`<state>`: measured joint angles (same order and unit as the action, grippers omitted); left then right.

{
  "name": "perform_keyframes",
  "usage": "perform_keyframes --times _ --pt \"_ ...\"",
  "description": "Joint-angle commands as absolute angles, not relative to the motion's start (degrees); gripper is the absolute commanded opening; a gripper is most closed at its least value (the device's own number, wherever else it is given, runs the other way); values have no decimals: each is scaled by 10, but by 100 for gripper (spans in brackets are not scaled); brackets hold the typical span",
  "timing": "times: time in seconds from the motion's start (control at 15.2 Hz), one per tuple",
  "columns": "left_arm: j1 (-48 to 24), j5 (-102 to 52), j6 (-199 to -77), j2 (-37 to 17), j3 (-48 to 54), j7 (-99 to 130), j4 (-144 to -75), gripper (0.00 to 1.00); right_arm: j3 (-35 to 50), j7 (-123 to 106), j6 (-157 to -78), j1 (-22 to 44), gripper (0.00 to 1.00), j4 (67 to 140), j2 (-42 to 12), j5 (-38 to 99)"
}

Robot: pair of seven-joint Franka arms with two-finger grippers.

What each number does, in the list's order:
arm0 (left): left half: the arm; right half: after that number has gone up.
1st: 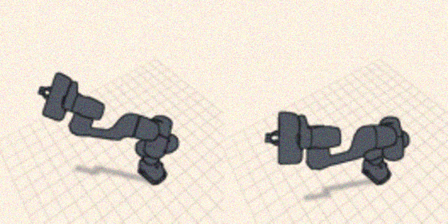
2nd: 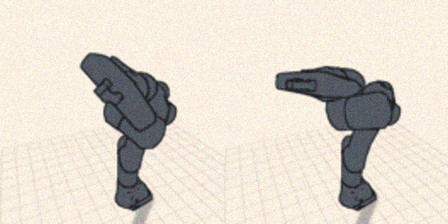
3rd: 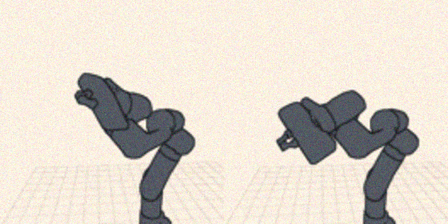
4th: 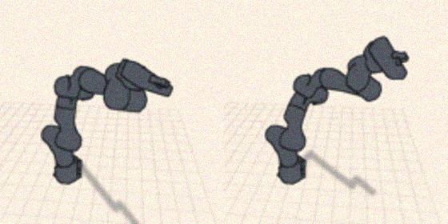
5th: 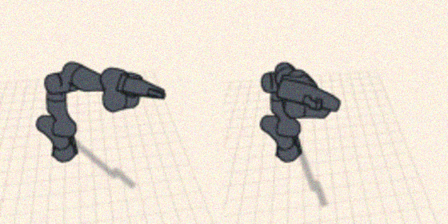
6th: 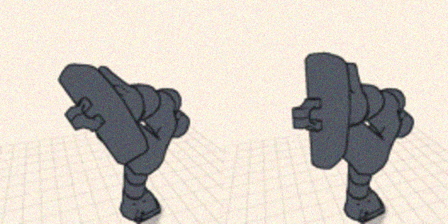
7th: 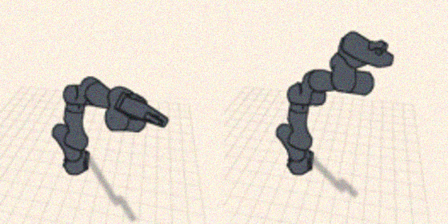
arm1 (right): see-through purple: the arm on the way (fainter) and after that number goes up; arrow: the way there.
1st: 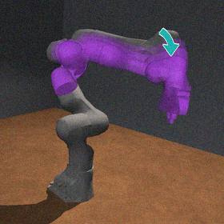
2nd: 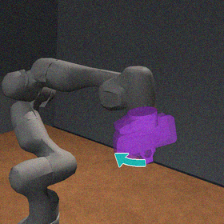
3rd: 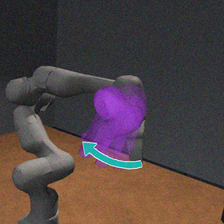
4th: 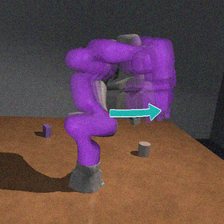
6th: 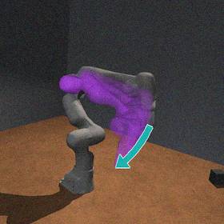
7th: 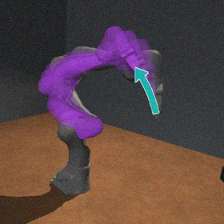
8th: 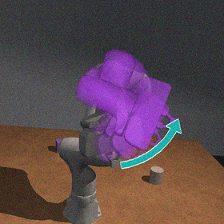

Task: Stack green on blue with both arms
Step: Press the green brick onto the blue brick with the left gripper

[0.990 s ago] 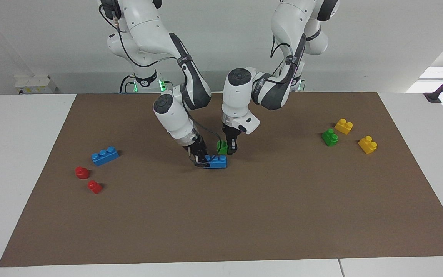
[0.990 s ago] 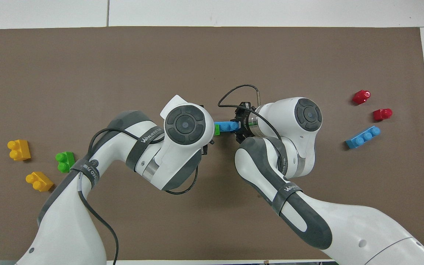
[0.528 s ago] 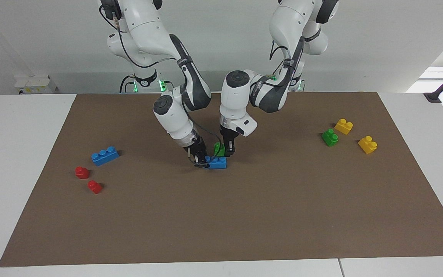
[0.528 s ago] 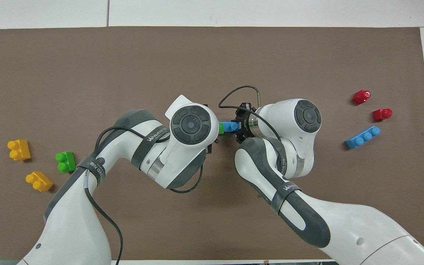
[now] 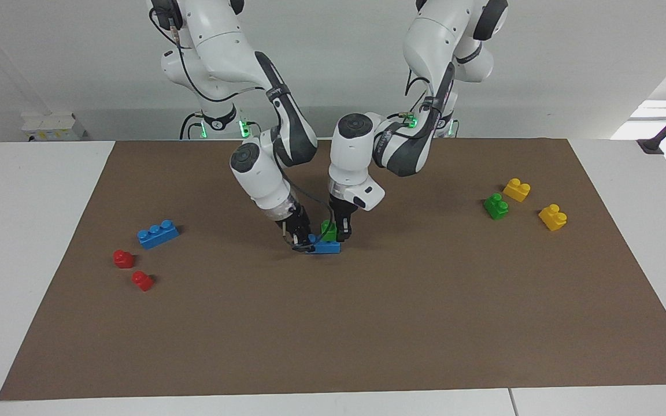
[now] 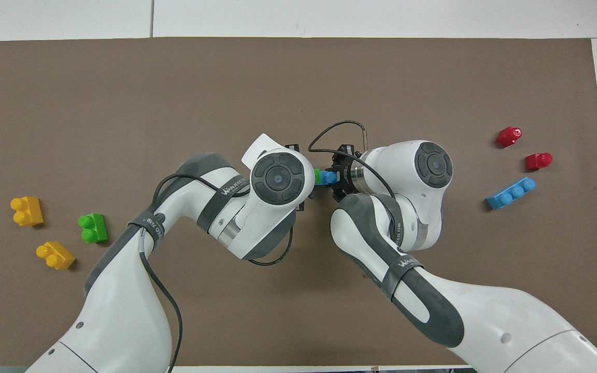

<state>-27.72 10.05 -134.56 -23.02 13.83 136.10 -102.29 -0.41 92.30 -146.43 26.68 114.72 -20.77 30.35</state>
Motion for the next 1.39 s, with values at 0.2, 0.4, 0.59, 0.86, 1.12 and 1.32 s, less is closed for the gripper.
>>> perform_keyframes --times 0.2,0.4,0.59,0.86,1.12,1.32 --pt "-291 120 -1356 -243 129 1385 -1010 0 -2 896 -1482 265 0 1159 -208 321" --pt "-292 127 -1361 -250 128 1389 -1010 0 -2 896 -1482 265 0 1160 -207 321" --pt "-292 135 -1361 -251 128 1390 -1010 0 -2 896 -1482 265 0 1160 -207 321" --pt "-293 141 -1375 -257 127 1392 -1012 0 -2 893 -1482 265 0 1160 -207 321" --pt "-298 158 -1377 -261 127 1394 -1015 0 -2 893 -1482 265 0 1161 -207 321" --pt "-305 162 -1376 -265 125 1395 -1014 0 -2 893 -1482 264 0 1161 -207 322"
